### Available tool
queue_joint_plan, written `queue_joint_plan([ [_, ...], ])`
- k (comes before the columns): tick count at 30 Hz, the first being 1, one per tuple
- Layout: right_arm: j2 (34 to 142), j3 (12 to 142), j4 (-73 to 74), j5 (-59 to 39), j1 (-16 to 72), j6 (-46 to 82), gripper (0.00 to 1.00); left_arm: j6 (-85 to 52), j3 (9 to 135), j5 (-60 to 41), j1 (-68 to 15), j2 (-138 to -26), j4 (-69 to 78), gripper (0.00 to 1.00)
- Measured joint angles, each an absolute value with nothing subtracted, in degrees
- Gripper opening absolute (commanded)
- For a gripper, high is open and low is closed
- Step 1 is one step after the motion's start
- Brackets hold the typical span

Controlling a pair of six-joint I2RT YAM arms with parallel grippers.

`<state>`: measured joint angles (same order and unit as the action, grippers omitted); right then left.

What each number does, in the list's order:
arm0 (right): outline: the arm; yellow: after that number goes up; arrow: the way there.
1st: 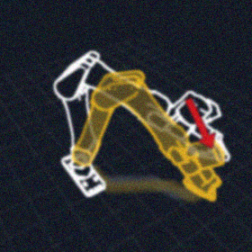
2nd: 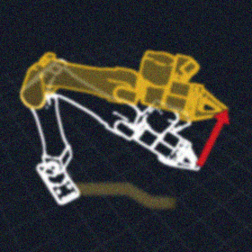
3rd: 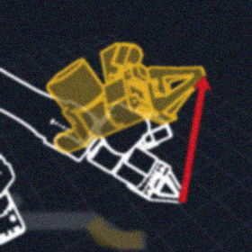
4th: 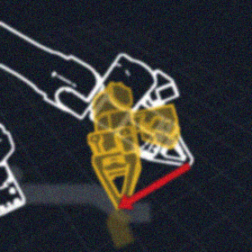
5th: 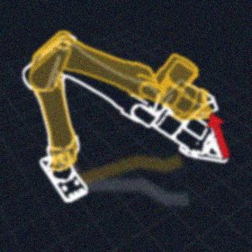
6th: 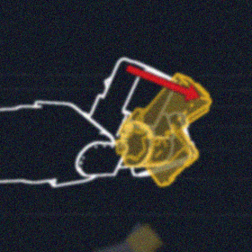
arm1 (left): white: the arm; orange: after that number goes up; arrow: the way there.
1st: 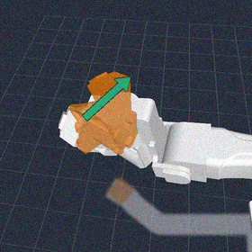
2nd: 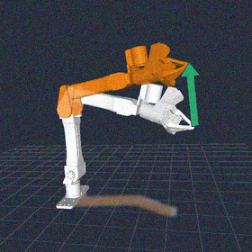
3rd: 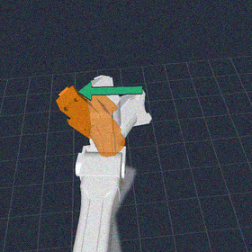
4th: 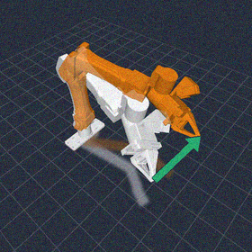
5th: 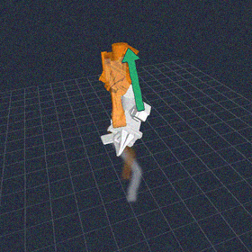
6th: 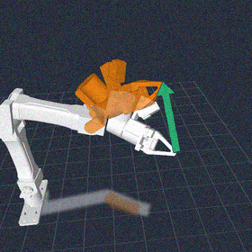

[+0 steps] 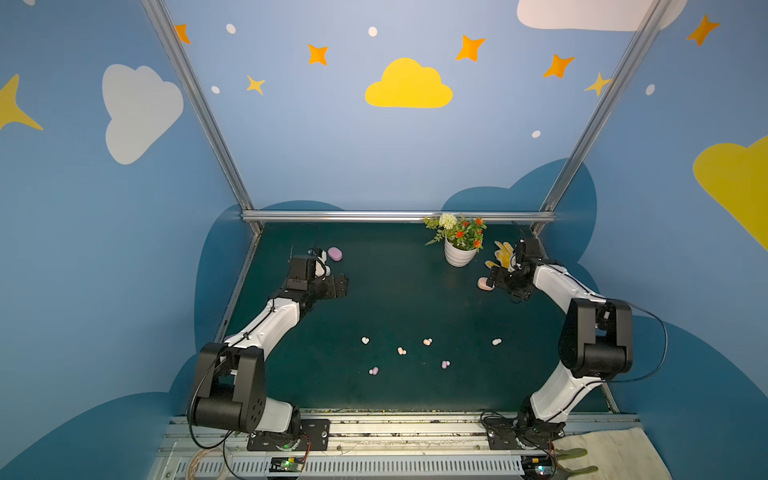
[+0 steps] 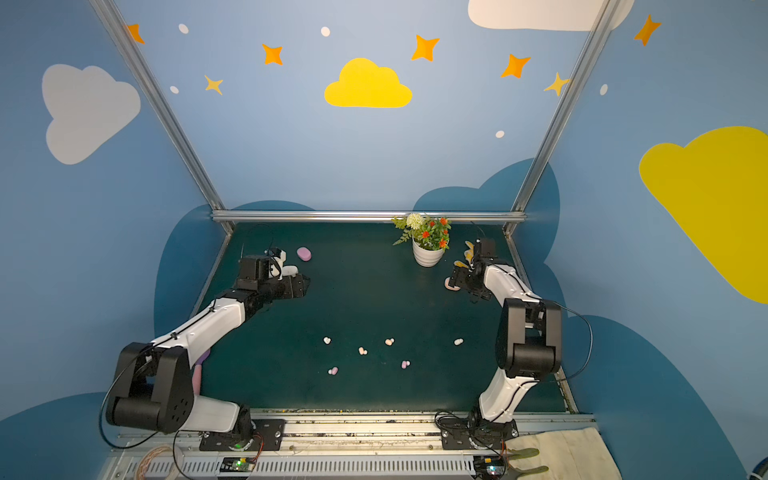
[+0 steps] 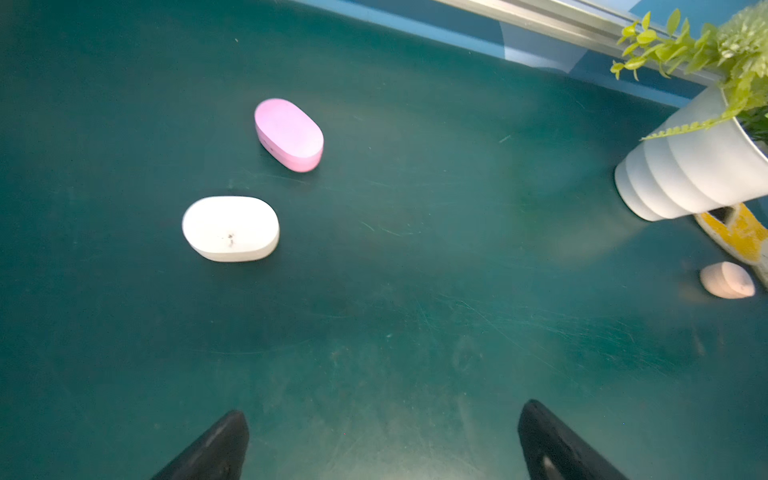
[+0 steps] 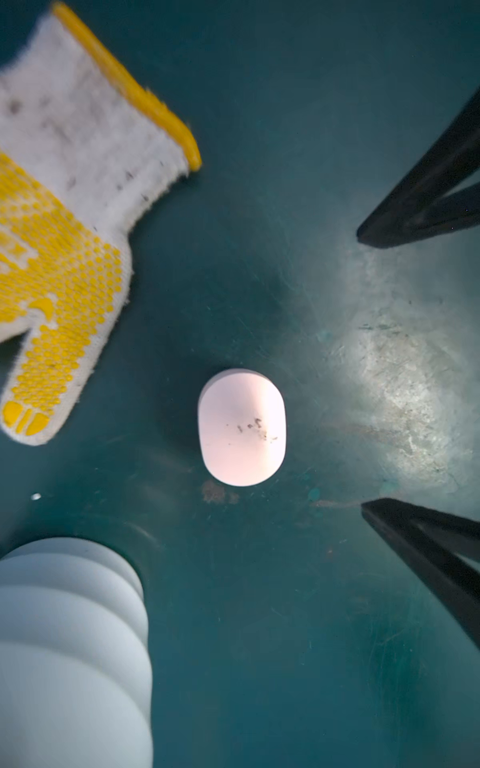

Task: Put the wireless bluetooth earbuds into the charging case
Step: 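Grasp the pale pink earbud case with the right gripper while the left arm advances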

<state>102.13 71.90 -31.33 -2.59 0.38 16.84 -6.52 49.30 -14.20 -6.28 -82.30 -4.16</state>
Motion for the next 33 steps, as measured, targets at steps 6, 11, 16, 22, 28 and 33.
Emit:
queue_joint_plan([
  [6, 105.3, 74.8, -32.1, -3.1, 1.8, 17.9, 0.93, -6.7, 49.3, -15.2, -6.3, -82.3, -4.2, 1.00],
  [11, 109.3, 78.7, -33.1, -2.9, 2.8, 18.4, 0.93, -6.7, 49.3, -15.6, -6.3, -82.3, -4.2, 1.00],
  [16, 112.4, 82.5, -34.8, -2.0, 3.7, 19.0, 0.93, -6.7, 49.3, -15.6, -6.3, -82.3, -4.2, 1.00],
  [22, 115.7, 87.1, -37.4, 0.9, 5.3, 19.0, 0.90, -6.7, 49.3, -15.8, -6.3, -82.3, -4.3, 1.00],
  [28, 118.9, 90.3, -40.5, 4.6, 6.5, 18.5, 0.86, -6.7, 49.3, -16.1, -6.3, -82.3, -4.7, 1.00],
  [33, 120.0, 90.8, -41.6, 6.0, 6.7, 18.1, 0.82, -6.7, 49.3, -16.3, -6.3, -82.3, -5.0, 1.00],
])
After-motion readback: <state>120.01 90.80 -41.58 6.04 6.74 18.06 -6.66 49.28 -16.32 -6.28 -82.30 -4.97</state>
